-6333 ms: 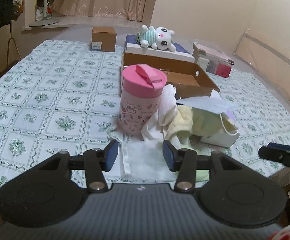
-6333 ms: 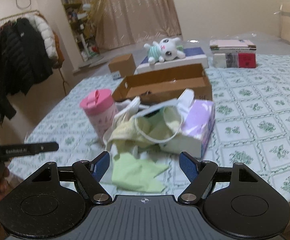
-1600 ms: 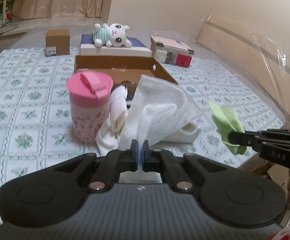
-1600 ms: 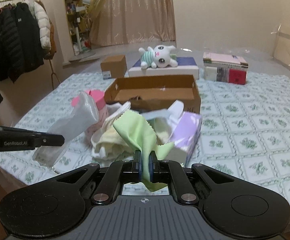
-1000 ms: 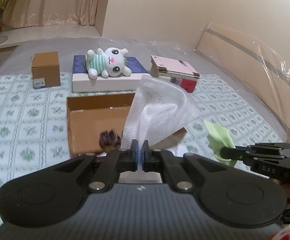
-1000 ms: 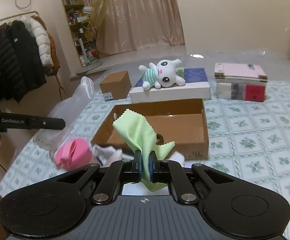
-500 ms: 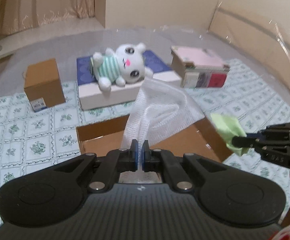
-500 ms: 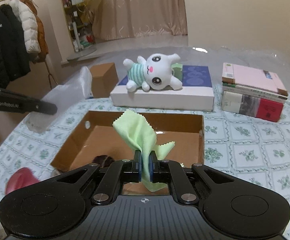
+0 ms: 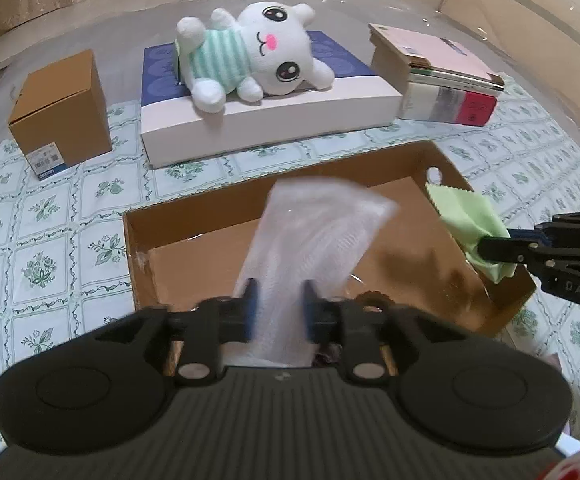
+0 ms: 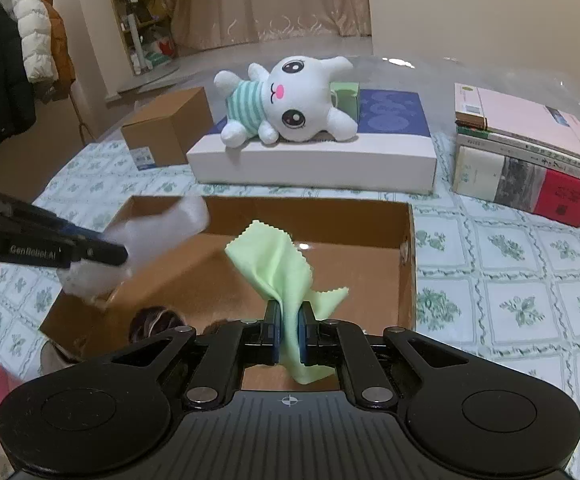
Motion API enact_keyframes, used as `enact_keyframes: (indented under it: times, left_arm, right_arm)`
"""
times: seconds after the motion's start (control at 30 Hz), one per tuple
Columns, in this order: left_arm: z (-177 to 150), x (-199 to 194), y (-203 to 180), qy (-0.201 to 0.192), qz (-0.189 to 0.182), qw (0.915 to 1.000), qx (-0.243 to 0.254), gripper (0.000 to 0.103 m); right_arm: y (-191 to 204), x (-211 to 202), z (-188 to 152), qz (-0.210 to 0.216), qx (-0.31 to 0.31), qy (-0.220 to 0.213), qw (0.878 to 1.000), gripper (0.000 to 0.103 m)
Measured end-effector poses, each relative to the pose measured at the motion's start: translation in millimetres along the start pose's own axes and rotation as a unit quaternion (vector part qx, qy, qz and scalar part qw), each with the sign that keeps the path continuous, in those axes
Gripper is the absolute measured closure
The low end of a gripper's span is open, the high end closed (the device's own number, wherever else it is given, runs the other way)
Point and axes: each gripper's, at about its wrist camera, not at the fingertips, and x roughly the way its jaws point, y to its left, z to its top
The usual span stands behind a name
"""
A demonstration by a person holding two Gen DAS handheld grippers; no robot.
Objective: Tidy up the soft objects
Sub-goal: 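Carry the green cloth and mesh bag into the cardboard box and release, then move both tools back toward the remaining pile by the tissue box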
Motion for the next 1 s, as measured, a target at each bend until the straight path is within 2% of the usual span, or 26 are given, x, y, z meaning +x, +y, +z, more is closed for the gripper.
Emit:
enact_keyframes:
  times: [0.03, 0.07, 0.13, 0.17, 0.2, 0.4, 0.57, 0.8, 1.0]
  left_arm:
    - [0, 0, 2, -0.002, 0.002, 1.0, -0.003, 0.065]
    - [1, 0, 3, -0.003, 0.004, 1.0, -0.004, 0.065]
    - [1, -4, 6, -0.006, 0.004, 0.9999, -0.008, 0.065]
    - [1, -6, 8, -0.008, 0.004, 0.9999, -0.011, 0.065]
    - [0, -9, 9, -0.01, 0.002, 0.9998, -0.014, 0.065]
    - [-8, -44, 8, -0.035, -0.005, 0.9992, -0.019, 0.065]
    - [-27, -94, -2, -0.07, -0.012, 0.9971, -0.027, 0.065]
    - [-77, -171, -30, -0.116, -0.007, 0.9925, -0.037, 0.065]
    - [-132, -218, -54, -0.145, -0.003, 0.9884, -0.045, 0.063]
  right_arm:
    - [-2, 2, 1, 0.001, 0.002, -0.002, 1.0, 0.095]
    - [-3, 3, 1, 0.003, 0.005, -0.005, 1.0, 0.092]
    - [-5, 5, 2, 0.006, 0.013, -0.011, 1.0, 0.068]
    - [-6, 4, 3, 0.005, 0.017, -0.014, 1.0, 0.042]
    - [-6, 2, 2, 0.005, 0.021, -0.022, 1.0, 0.032]
    - [2, -25, 4, 0.004, 0.027, -0.041, 0.999, 0.032]
    - [23, -78, -2, -0.001, 0.019, -0.074, 0.997, 0.032]
    - [70, -161, -36, -0.004, -0.007, -0.119, 0.993, 0.032]
    - [105, -208, -82, -0.011, -0.027, -0.132, 0.991, 0.032]
